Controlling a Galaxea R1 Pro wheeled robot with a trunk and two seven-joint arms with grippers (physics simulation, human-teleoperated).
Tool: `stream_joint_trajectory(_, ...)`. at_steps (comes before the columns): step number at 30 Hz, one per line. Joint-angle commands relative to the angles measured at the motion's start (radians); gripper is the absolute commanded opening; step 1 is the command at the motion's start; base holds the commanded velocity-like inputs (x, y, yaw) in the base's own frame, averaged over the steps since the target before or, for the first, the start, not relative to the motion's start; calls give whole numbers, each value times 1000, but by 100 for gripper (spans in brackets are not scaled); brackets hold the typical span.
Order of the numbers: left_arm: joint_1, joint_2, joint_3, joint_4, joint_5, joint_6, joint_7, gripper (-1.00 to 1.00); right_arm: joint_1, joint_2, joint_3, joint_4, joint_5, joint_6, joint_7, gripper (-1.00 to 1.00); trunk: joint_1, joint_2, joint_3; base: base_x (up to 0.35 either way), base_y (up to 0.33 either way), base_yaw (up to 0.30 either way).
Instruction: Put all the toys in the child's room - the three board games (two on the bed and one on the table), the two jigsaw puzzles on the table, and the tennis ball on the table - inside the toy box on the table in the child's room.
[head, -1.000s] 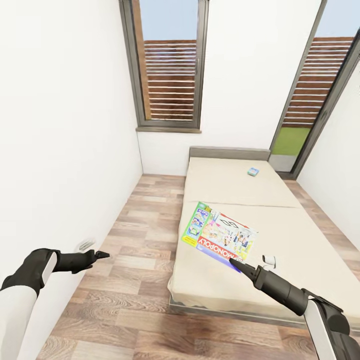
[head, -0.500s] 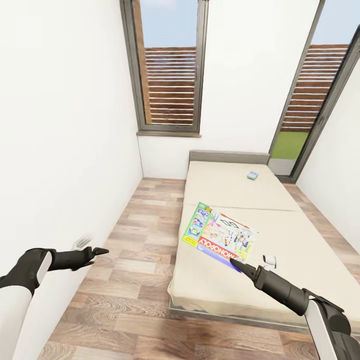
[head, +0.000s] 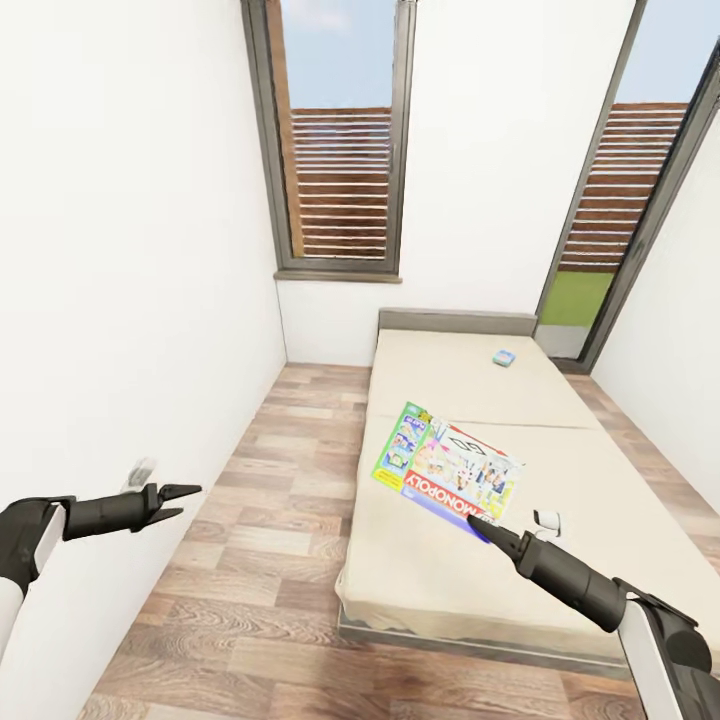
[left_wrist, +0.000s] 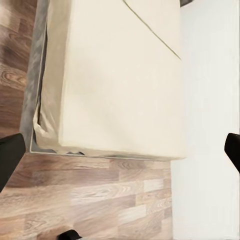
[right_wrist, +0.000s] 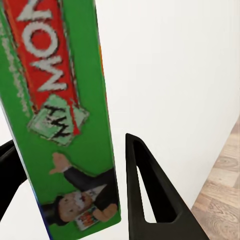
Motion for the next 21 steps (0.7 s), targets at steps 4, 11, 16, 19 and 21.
stream_joint_trajectory(4, 0, 15, 3, 0, -6, 8, -77, 100, -1, -1, -4, 0, -5, 7, 1, -100, 1, -2, 5, 0, 0, 0)
stream_joint_trajectory(11, 2, 24, 3, 3, -11, 4, -164, 100, -1, -2, -10, 4, -1, 8, 1, -100, 1, -2, 16, 0, 0, -3)
stream_joint_trajectory(16, 3, 28, 3, 4, -11, 2, -176, 100, -1, -1, -16, 8, 0, 6, 1, -100, 1, -2, 24, 0, 0, -57)
stream_joint_trajectory(19, 3, 28, 3, 4, -10, 2, -178, 100, -1, -1, -17, 10, 0, 6, 1, -100, 1, -2, 29, 0, 0, -97)
stream_joint_trajectory(21, 4, 28, 3, 4, -10, 1, -179, 100, -1, 0, -17, 10, 0, 6, 1, -100, 1, -2, 33, 0, 0, -109)
